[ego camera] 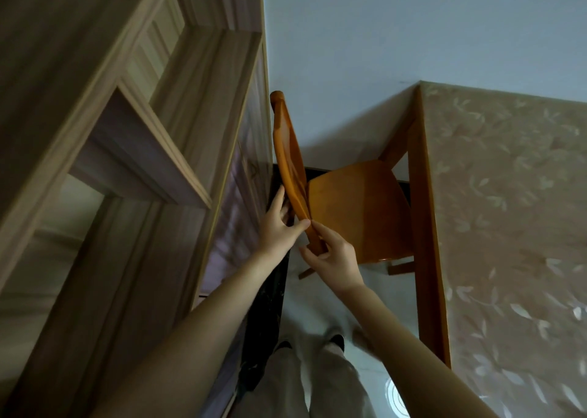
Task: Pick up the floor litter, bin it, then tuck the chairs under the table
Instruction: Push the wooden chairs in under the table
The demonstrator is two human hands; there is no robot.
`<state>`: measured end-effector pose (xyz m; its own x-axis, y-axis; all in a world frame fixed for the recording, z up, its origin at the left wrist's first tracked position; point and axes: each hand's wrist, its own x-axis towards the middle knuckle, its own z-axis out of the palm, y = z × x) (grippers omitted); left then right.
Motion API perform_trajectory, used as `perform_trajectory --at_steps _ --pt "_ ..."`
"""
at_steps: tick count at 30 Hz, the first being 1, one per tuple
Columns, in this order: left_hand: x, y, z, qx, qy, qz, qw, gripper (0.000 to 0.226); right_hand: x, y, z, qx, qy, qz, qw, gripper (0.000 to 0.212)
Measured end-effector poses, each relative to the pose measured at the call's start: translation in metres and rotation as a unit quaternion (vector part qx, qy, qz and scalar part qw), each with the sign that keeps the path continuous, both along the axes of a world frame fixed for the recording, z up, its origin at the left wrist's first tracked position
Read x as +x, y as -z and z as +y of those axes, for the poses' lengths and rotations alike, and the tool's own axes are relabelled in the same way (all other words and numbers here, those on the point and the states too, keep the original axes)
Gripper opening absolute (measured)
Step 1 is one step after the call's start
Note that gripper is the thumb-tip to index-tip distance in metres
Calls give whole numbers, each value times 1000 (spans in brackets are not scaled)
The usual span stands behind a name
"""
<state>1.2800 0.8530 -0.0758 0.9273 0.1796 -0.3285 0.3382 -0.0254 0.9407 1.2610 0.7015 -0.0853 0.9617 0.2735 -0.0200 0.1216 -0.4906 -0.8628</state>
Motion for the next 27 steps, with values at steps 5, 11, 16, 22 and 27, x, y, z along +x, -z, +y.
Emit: perform_trajectory --at_steps 5,11,16,22,27 --pt "-10 5 -10 -11 -21 -5 1000 89 2 -5 -12 20 -39 6 999 60" --pt "-9 1 -14 3 -46 -11 999 81 12 -10 -21 49 -105 42 992 68" --pt "15 -13 -9 -16 -87 7 996 81 23 -14 -25 78 -159 130 975 80" --pt "35 -22 3 43 -98 -2 994 75 36 -13 -25 67 -185 126 972 82" --pt "49 -22 24 53 -81 8 995 75 45 -12 -4 76 -165 122 976 82"
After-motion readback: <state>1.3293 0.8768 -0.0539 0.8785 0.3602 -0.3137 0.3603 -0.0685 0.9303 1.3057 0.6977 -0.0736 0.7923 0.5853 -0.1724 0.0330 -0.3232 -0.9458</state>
